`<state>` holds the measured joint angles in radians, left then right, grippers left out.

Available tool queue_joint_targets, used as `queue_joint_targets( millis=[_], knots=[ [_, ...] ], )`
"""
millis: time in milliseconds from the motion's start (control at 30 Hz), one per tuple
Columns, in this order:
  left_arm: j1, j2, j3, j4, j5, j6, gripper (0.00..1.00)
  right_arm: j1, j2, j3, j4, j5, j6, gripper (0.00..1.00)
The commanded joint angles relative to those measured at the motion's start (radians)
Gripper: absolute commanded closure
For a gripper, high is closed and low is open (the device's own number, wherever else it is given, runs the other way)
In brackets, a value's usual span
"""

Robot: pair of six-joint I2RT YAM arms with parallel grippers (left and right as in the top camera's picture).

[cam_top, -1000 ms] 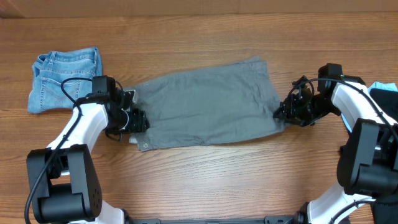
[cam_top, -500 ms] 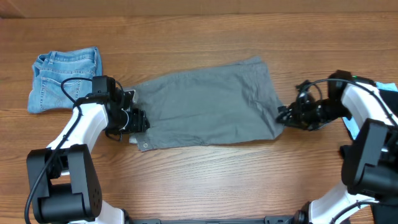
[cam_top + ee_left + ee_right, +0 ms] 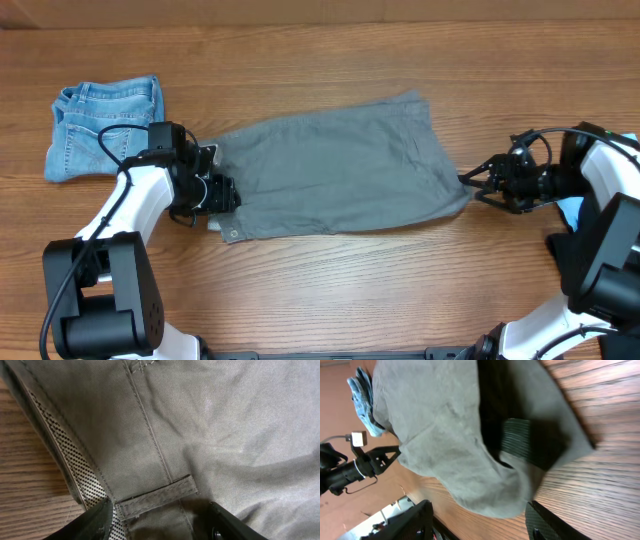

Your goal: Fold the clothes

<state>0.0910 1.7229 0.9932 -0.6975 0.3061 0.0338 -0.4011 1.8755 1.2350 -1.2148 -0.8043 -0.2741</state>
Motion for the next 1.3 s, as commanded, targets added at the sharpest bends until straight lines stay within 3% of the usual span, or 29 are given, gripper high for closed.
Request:
queue_joint_targets(
  millis=[0,133,267,433,800,1267],
  knots=[
    [-0.002,0.011,-0.011,0.004,-0.002,0.019,0.37,0.067,-0.017,0.024,0.038,0.063,0.070,0.36],
    [-0.002,0.011,-0.011,0.002,-0.002,0.019,0.37,0.130,-0.016,0.014,0.155,0.279,0.251,0.36],
    [-0.002,0.011,-0.011,0.002,-0.002,0.019,0.37,0.201,-0.016,0.012,0.203,0.307,0.276,0.36],
    [-0.002,0.011,-0.011,-0.001,-0.002,0.019,0.37,0.237,-0.016,0.026,0.204,0.480,0.334,0.41],
    [-0.002,0.011,-0.011,0.003,-0.002,0.019,0.36,0.163,-0.020,0.145,0.123,0.427,0.259,0.45],
    [-0.002,0.011,-0.011,0.014,-0.002,0.018,0.36,0.296,-0.016,-0.026,0.278,0.402,0.259,0.46]
  ],
)
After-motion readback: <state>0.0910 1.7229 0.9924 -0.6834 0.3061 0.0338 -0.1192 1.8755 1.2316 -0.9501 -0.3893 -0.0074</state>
